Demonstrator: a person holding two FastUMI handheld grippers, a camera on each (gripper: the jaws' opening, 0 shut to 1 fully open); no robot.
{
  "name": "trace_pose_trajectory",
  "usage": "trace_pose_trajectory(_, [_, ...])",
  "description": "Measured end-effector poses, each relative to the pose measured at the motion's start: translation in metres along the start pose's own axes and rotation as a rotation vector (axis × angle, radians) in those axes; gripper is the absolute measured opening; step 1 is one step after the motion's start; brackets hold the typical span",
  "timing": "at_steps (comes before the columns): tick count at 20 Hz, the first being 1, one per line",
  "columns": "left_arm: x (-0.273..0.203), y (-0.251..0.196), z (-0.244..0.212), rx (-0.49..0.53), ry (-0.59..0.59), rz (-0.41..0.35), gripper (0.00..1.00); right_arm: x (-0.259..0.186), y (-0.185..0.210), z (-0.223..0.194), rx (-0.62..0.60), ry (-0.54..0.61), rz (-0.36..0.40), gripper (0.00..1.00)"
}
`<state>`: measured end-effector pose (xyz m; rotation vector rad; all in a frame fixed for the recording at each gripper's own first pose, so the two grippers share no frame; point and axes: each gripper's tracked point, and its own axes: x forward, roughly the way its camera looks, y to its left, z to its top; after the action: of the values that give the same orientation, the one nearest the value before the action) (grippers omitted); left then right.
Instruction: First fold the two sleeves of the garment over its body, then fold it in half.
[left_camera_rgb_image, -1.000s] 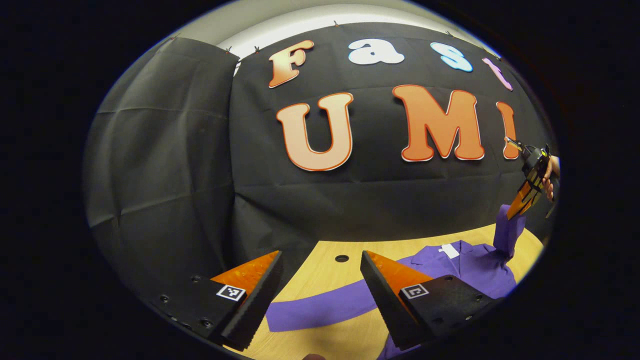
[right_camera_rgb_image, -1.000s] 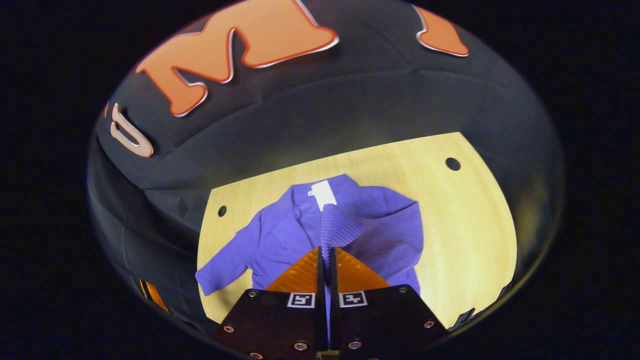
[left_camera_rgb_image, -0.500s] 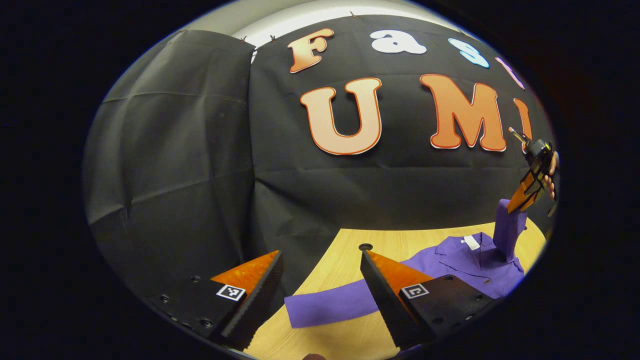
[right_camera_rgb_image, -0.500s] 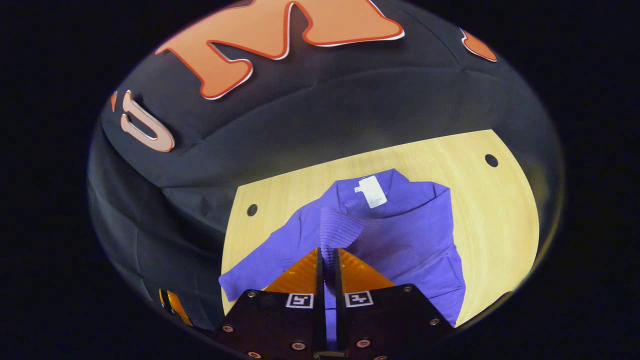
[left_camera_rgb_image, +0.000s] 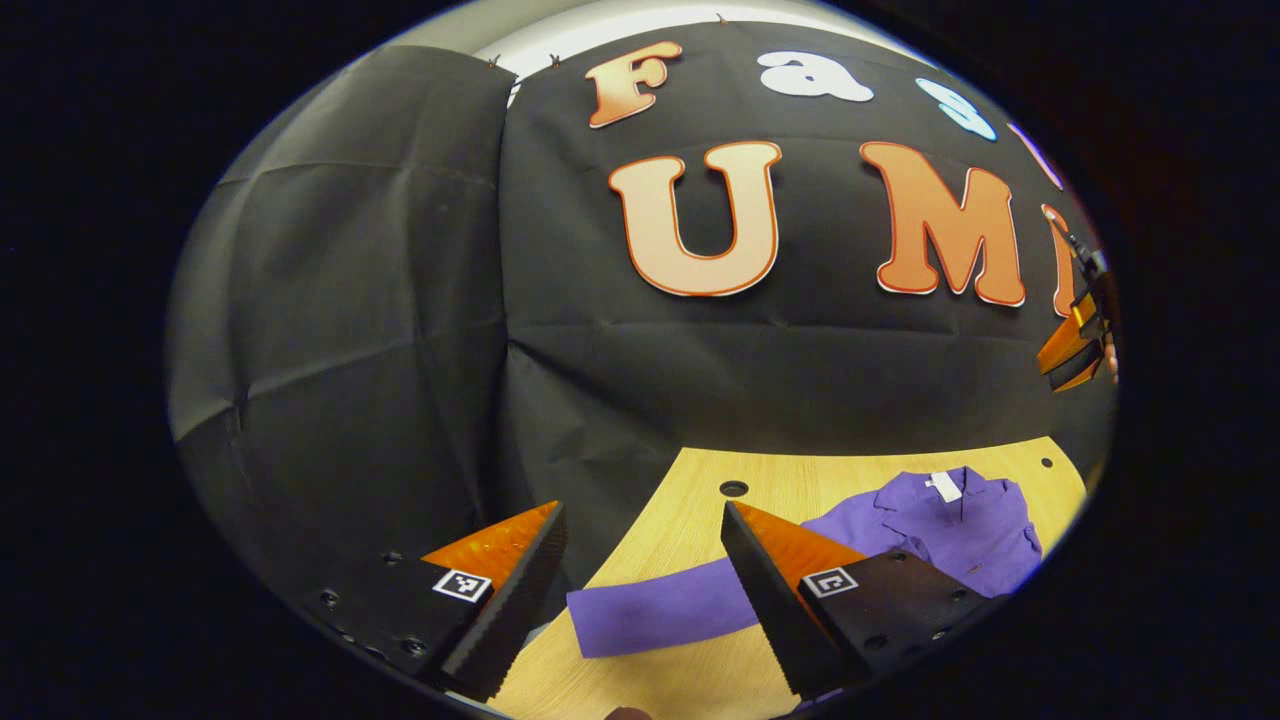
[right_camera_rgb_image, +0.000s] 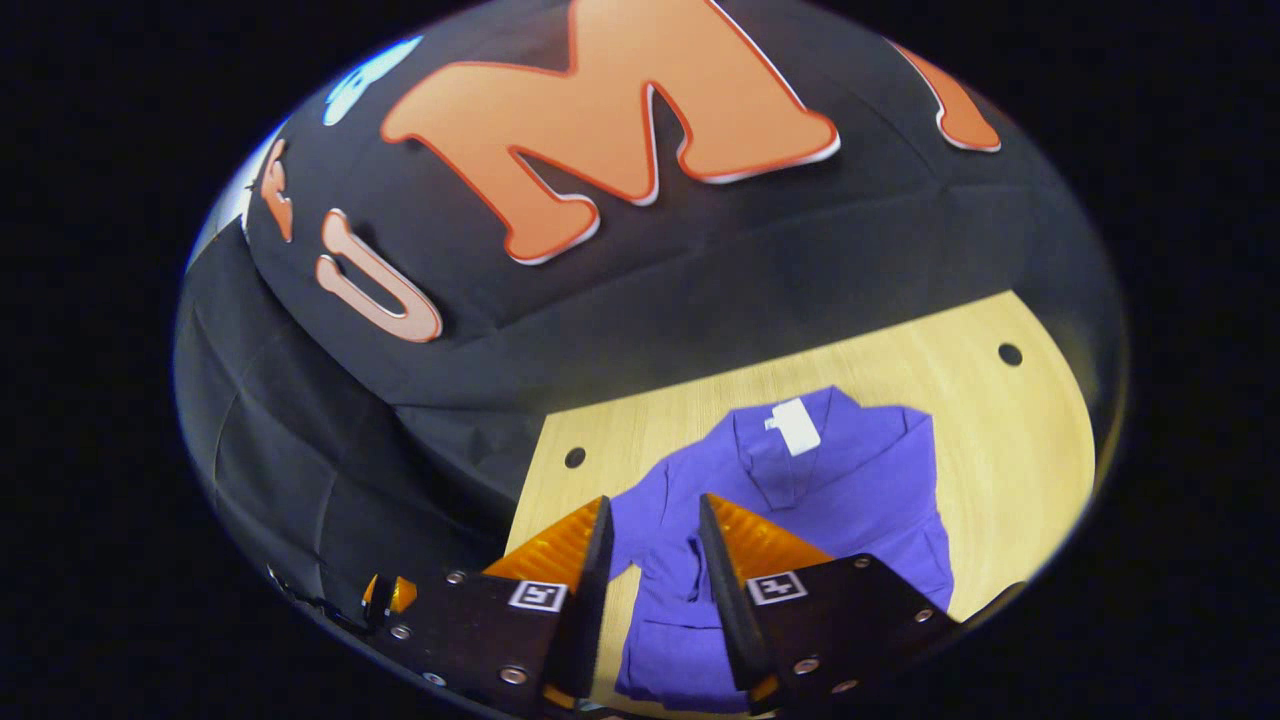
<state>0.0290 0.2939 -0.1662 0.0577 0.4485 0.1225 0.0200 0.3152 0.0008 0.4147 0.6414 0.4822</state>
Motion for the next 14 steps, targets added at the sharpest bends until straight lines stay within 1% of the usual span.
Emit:
trace_pose_trajectory(1, [0.004, 0.004, -0.005, -0.009, 0.029, -0.006, 0.96, -0.01, 0.001, 0.007, -0.021, -0.039, -0.002, 0.51])
trace_pose_trajectory(2, [0.009, 0.007, -0.011, -0.017, 0.065, -0.009, 0.93, -0.019, -0.002, 0.013, -0.042, -0.077, -0.014, 0.66])
trace_pose_trajectory(3, [0.016, 0.012, -0.021, -0.021, 0.099, -0.009, 0.97, -0.028, -0.003, 0.021, -0.063, -0.118, -0.023, 0.75])
trace_pose_trajectory(5, [0.024, 0.018, -0.038, -0.023, 0.17, -0.012, 0.97, -0.046, -0.009, 0.032, -0.104, -0.194, -0.061, 0.85])
trace_pose_trajectory(6, [0.029, 0.02, -0.049, -0.029, 0.211, -0.024, 1.0, -0.056, -0.012, 0.039, -0.125, -0.236, -0.084, 0.87])
trace_pose_trajectory(7, [0.032, 0.024, -0.063, -0.032, 0.262, -0.028, 0.97, -0.068, -0.015, 0.045, -0.15, -0.281, -0.103, 0.91])
trace_pose_trajectory(10, [0.044, 0.036, -0.095, -0.051, 0.405, -0.036, 0.98, -0.1, -0.019, 0.062, -0.237, -0.396, -0.168, 0.95])
trace_pose_trajectory(11, [0.049, 0.038, -0.104, -0.06, 0.442, -0.036, 0.97, -0.111, -0.02, 0.066, -0.265, -0.432, -0.189, 1.0])
trace_pose_trajectory(12, [0.056, 0.038, -0.114, -0.067, 0.484, -0.033, 0.98, -0.121, -0.022, 0.069, -0.288, -0.462, -0.211, 0.95])
trace_pose_trajectory(14, [0.065, 0.039, -0.132, -0.069, 0.563, -0.035, 0.99, -0.139, -0.022, 0.074, -0.315, -0.513, -0.24, 0.95])
